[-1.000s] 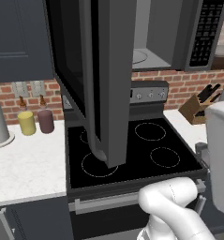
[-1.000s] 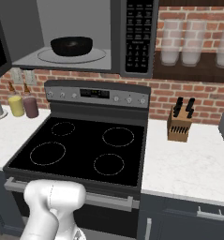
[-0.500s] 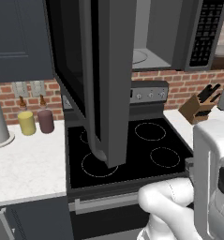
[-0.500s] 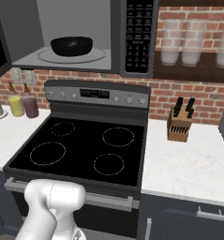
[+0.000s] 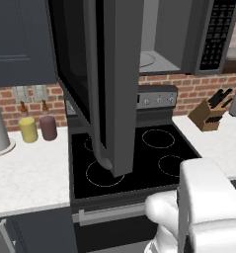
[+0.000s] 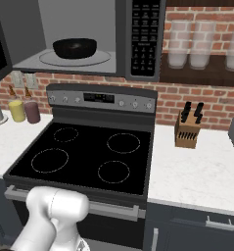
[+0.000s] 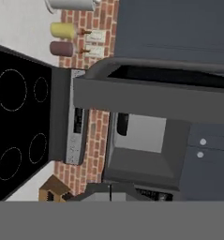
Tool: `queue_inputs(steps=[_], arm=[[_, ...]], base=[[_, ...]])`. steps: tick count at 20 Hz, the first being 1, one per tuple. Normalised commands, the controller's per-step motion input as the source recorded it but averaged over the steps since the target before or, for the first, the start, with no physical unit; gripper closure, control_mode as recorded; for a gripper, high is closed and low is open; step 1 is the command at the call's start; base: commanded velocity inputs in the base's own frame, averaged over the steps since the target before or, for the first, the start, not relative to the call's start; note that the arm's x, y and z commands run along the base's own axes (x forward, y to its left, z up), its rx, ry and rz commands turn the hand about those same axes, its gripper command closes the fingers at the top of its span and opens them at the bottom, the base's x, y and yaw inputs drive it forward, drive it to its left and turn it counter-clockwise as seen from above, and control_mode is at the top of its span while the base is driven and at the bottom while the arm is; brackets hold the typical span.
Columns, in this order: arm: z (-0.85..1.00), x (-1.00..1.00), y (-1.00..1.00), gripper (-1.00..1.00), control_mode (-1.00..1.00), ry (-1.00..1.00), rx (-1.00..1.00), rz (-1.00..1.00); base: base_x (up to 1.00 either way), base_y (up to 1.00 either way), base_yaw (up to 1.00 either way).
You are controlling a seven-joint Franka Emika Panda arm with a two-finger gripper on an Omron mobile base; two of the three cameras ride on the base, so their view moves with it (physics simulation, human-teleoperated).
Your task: Open the microwave, place the bowl with waffle inside the microwave, then close the microwave door and turn it on.
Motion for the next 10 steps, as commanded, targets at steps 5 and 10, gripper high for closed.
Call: queue_inputs(steps=[5, 10], arm=[[0.00, 0.35, 0.86, 1.00, -1.00, -0.04, -0.10, -0.17], [-0.11, 0.74, 0.92, 1.00, -1.00, -0.03, -0.15, -0.20]], base=[[0.00, 0.00, 0.00], [0.00, 0.00, 0.00]])
